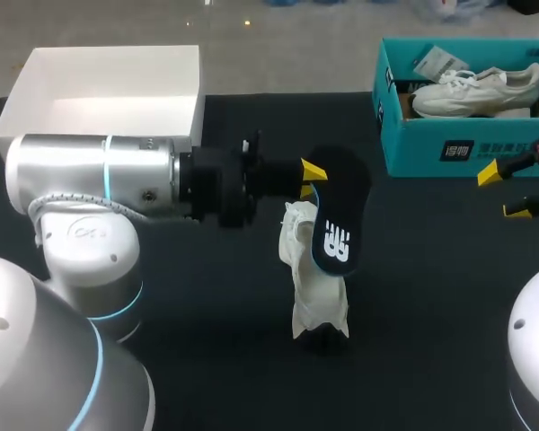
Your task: Take the shoe out of the shoebox, open the shoe tongue, remove and reinsert the insole, then place the shoe into the shoebox
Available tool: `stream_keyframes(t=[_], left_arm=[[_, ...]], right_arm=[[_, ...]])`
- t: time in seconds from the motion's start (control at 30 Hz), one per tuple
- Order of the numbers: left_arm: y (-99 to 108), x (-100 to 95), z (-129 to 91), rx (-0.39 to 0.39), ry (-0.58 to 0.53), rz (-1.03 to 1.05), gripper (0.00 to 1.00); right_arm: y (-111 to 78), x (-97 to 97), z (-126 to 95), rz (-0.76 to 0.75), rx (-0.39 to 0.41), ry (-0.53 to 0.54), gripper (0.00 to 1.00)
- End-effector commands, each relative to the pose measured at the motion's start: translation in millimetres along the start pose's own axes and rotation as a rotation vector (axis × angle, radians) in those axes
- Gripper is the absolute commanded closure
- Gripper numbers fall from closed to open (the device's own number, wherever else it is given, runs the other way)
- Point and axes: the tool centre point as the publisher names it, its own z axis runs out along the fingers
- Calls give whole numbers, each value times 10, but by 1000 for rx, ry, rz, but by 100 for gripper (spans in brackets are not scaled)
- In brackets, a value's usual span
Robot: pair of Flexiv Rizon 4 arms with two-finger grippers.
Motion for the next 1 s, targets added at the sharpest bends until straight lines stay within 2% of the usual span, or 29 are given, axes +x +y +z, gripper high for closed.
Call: stream_keyframes(t=[0.03,0.27,0.3,0.37,0.43,0.6,0.83,1.0], left_arm=[[-45,23,-1,-11,-3,0,100],[-45,23,-1,-11,-3,0,100],[-105,1,-7,41,-31,-48,100],[-257,41,32,95,-29,-142,100],[-415,114,93,147,-16,-237,100],[-735,302,163,217,19,-334,100],[-1004,702,190,222,-4,-372,100],[-1101,980,138,187,4,-446,100]], right_arm=[[-48,23,-10,1,-9,-8,0],[-48,23,-10,1,-9,-8,0],[-48,23,-10,1,-9,-8,0],[-48,23,-10,1,-9,-8,0],[-48,23,-10,1,-9,-8,0],[-48,23,-10,1,-9,-8,0],[-48,23,-10,1,-9,-8,0],[-48,23,-10,1,-9,-8,0]])
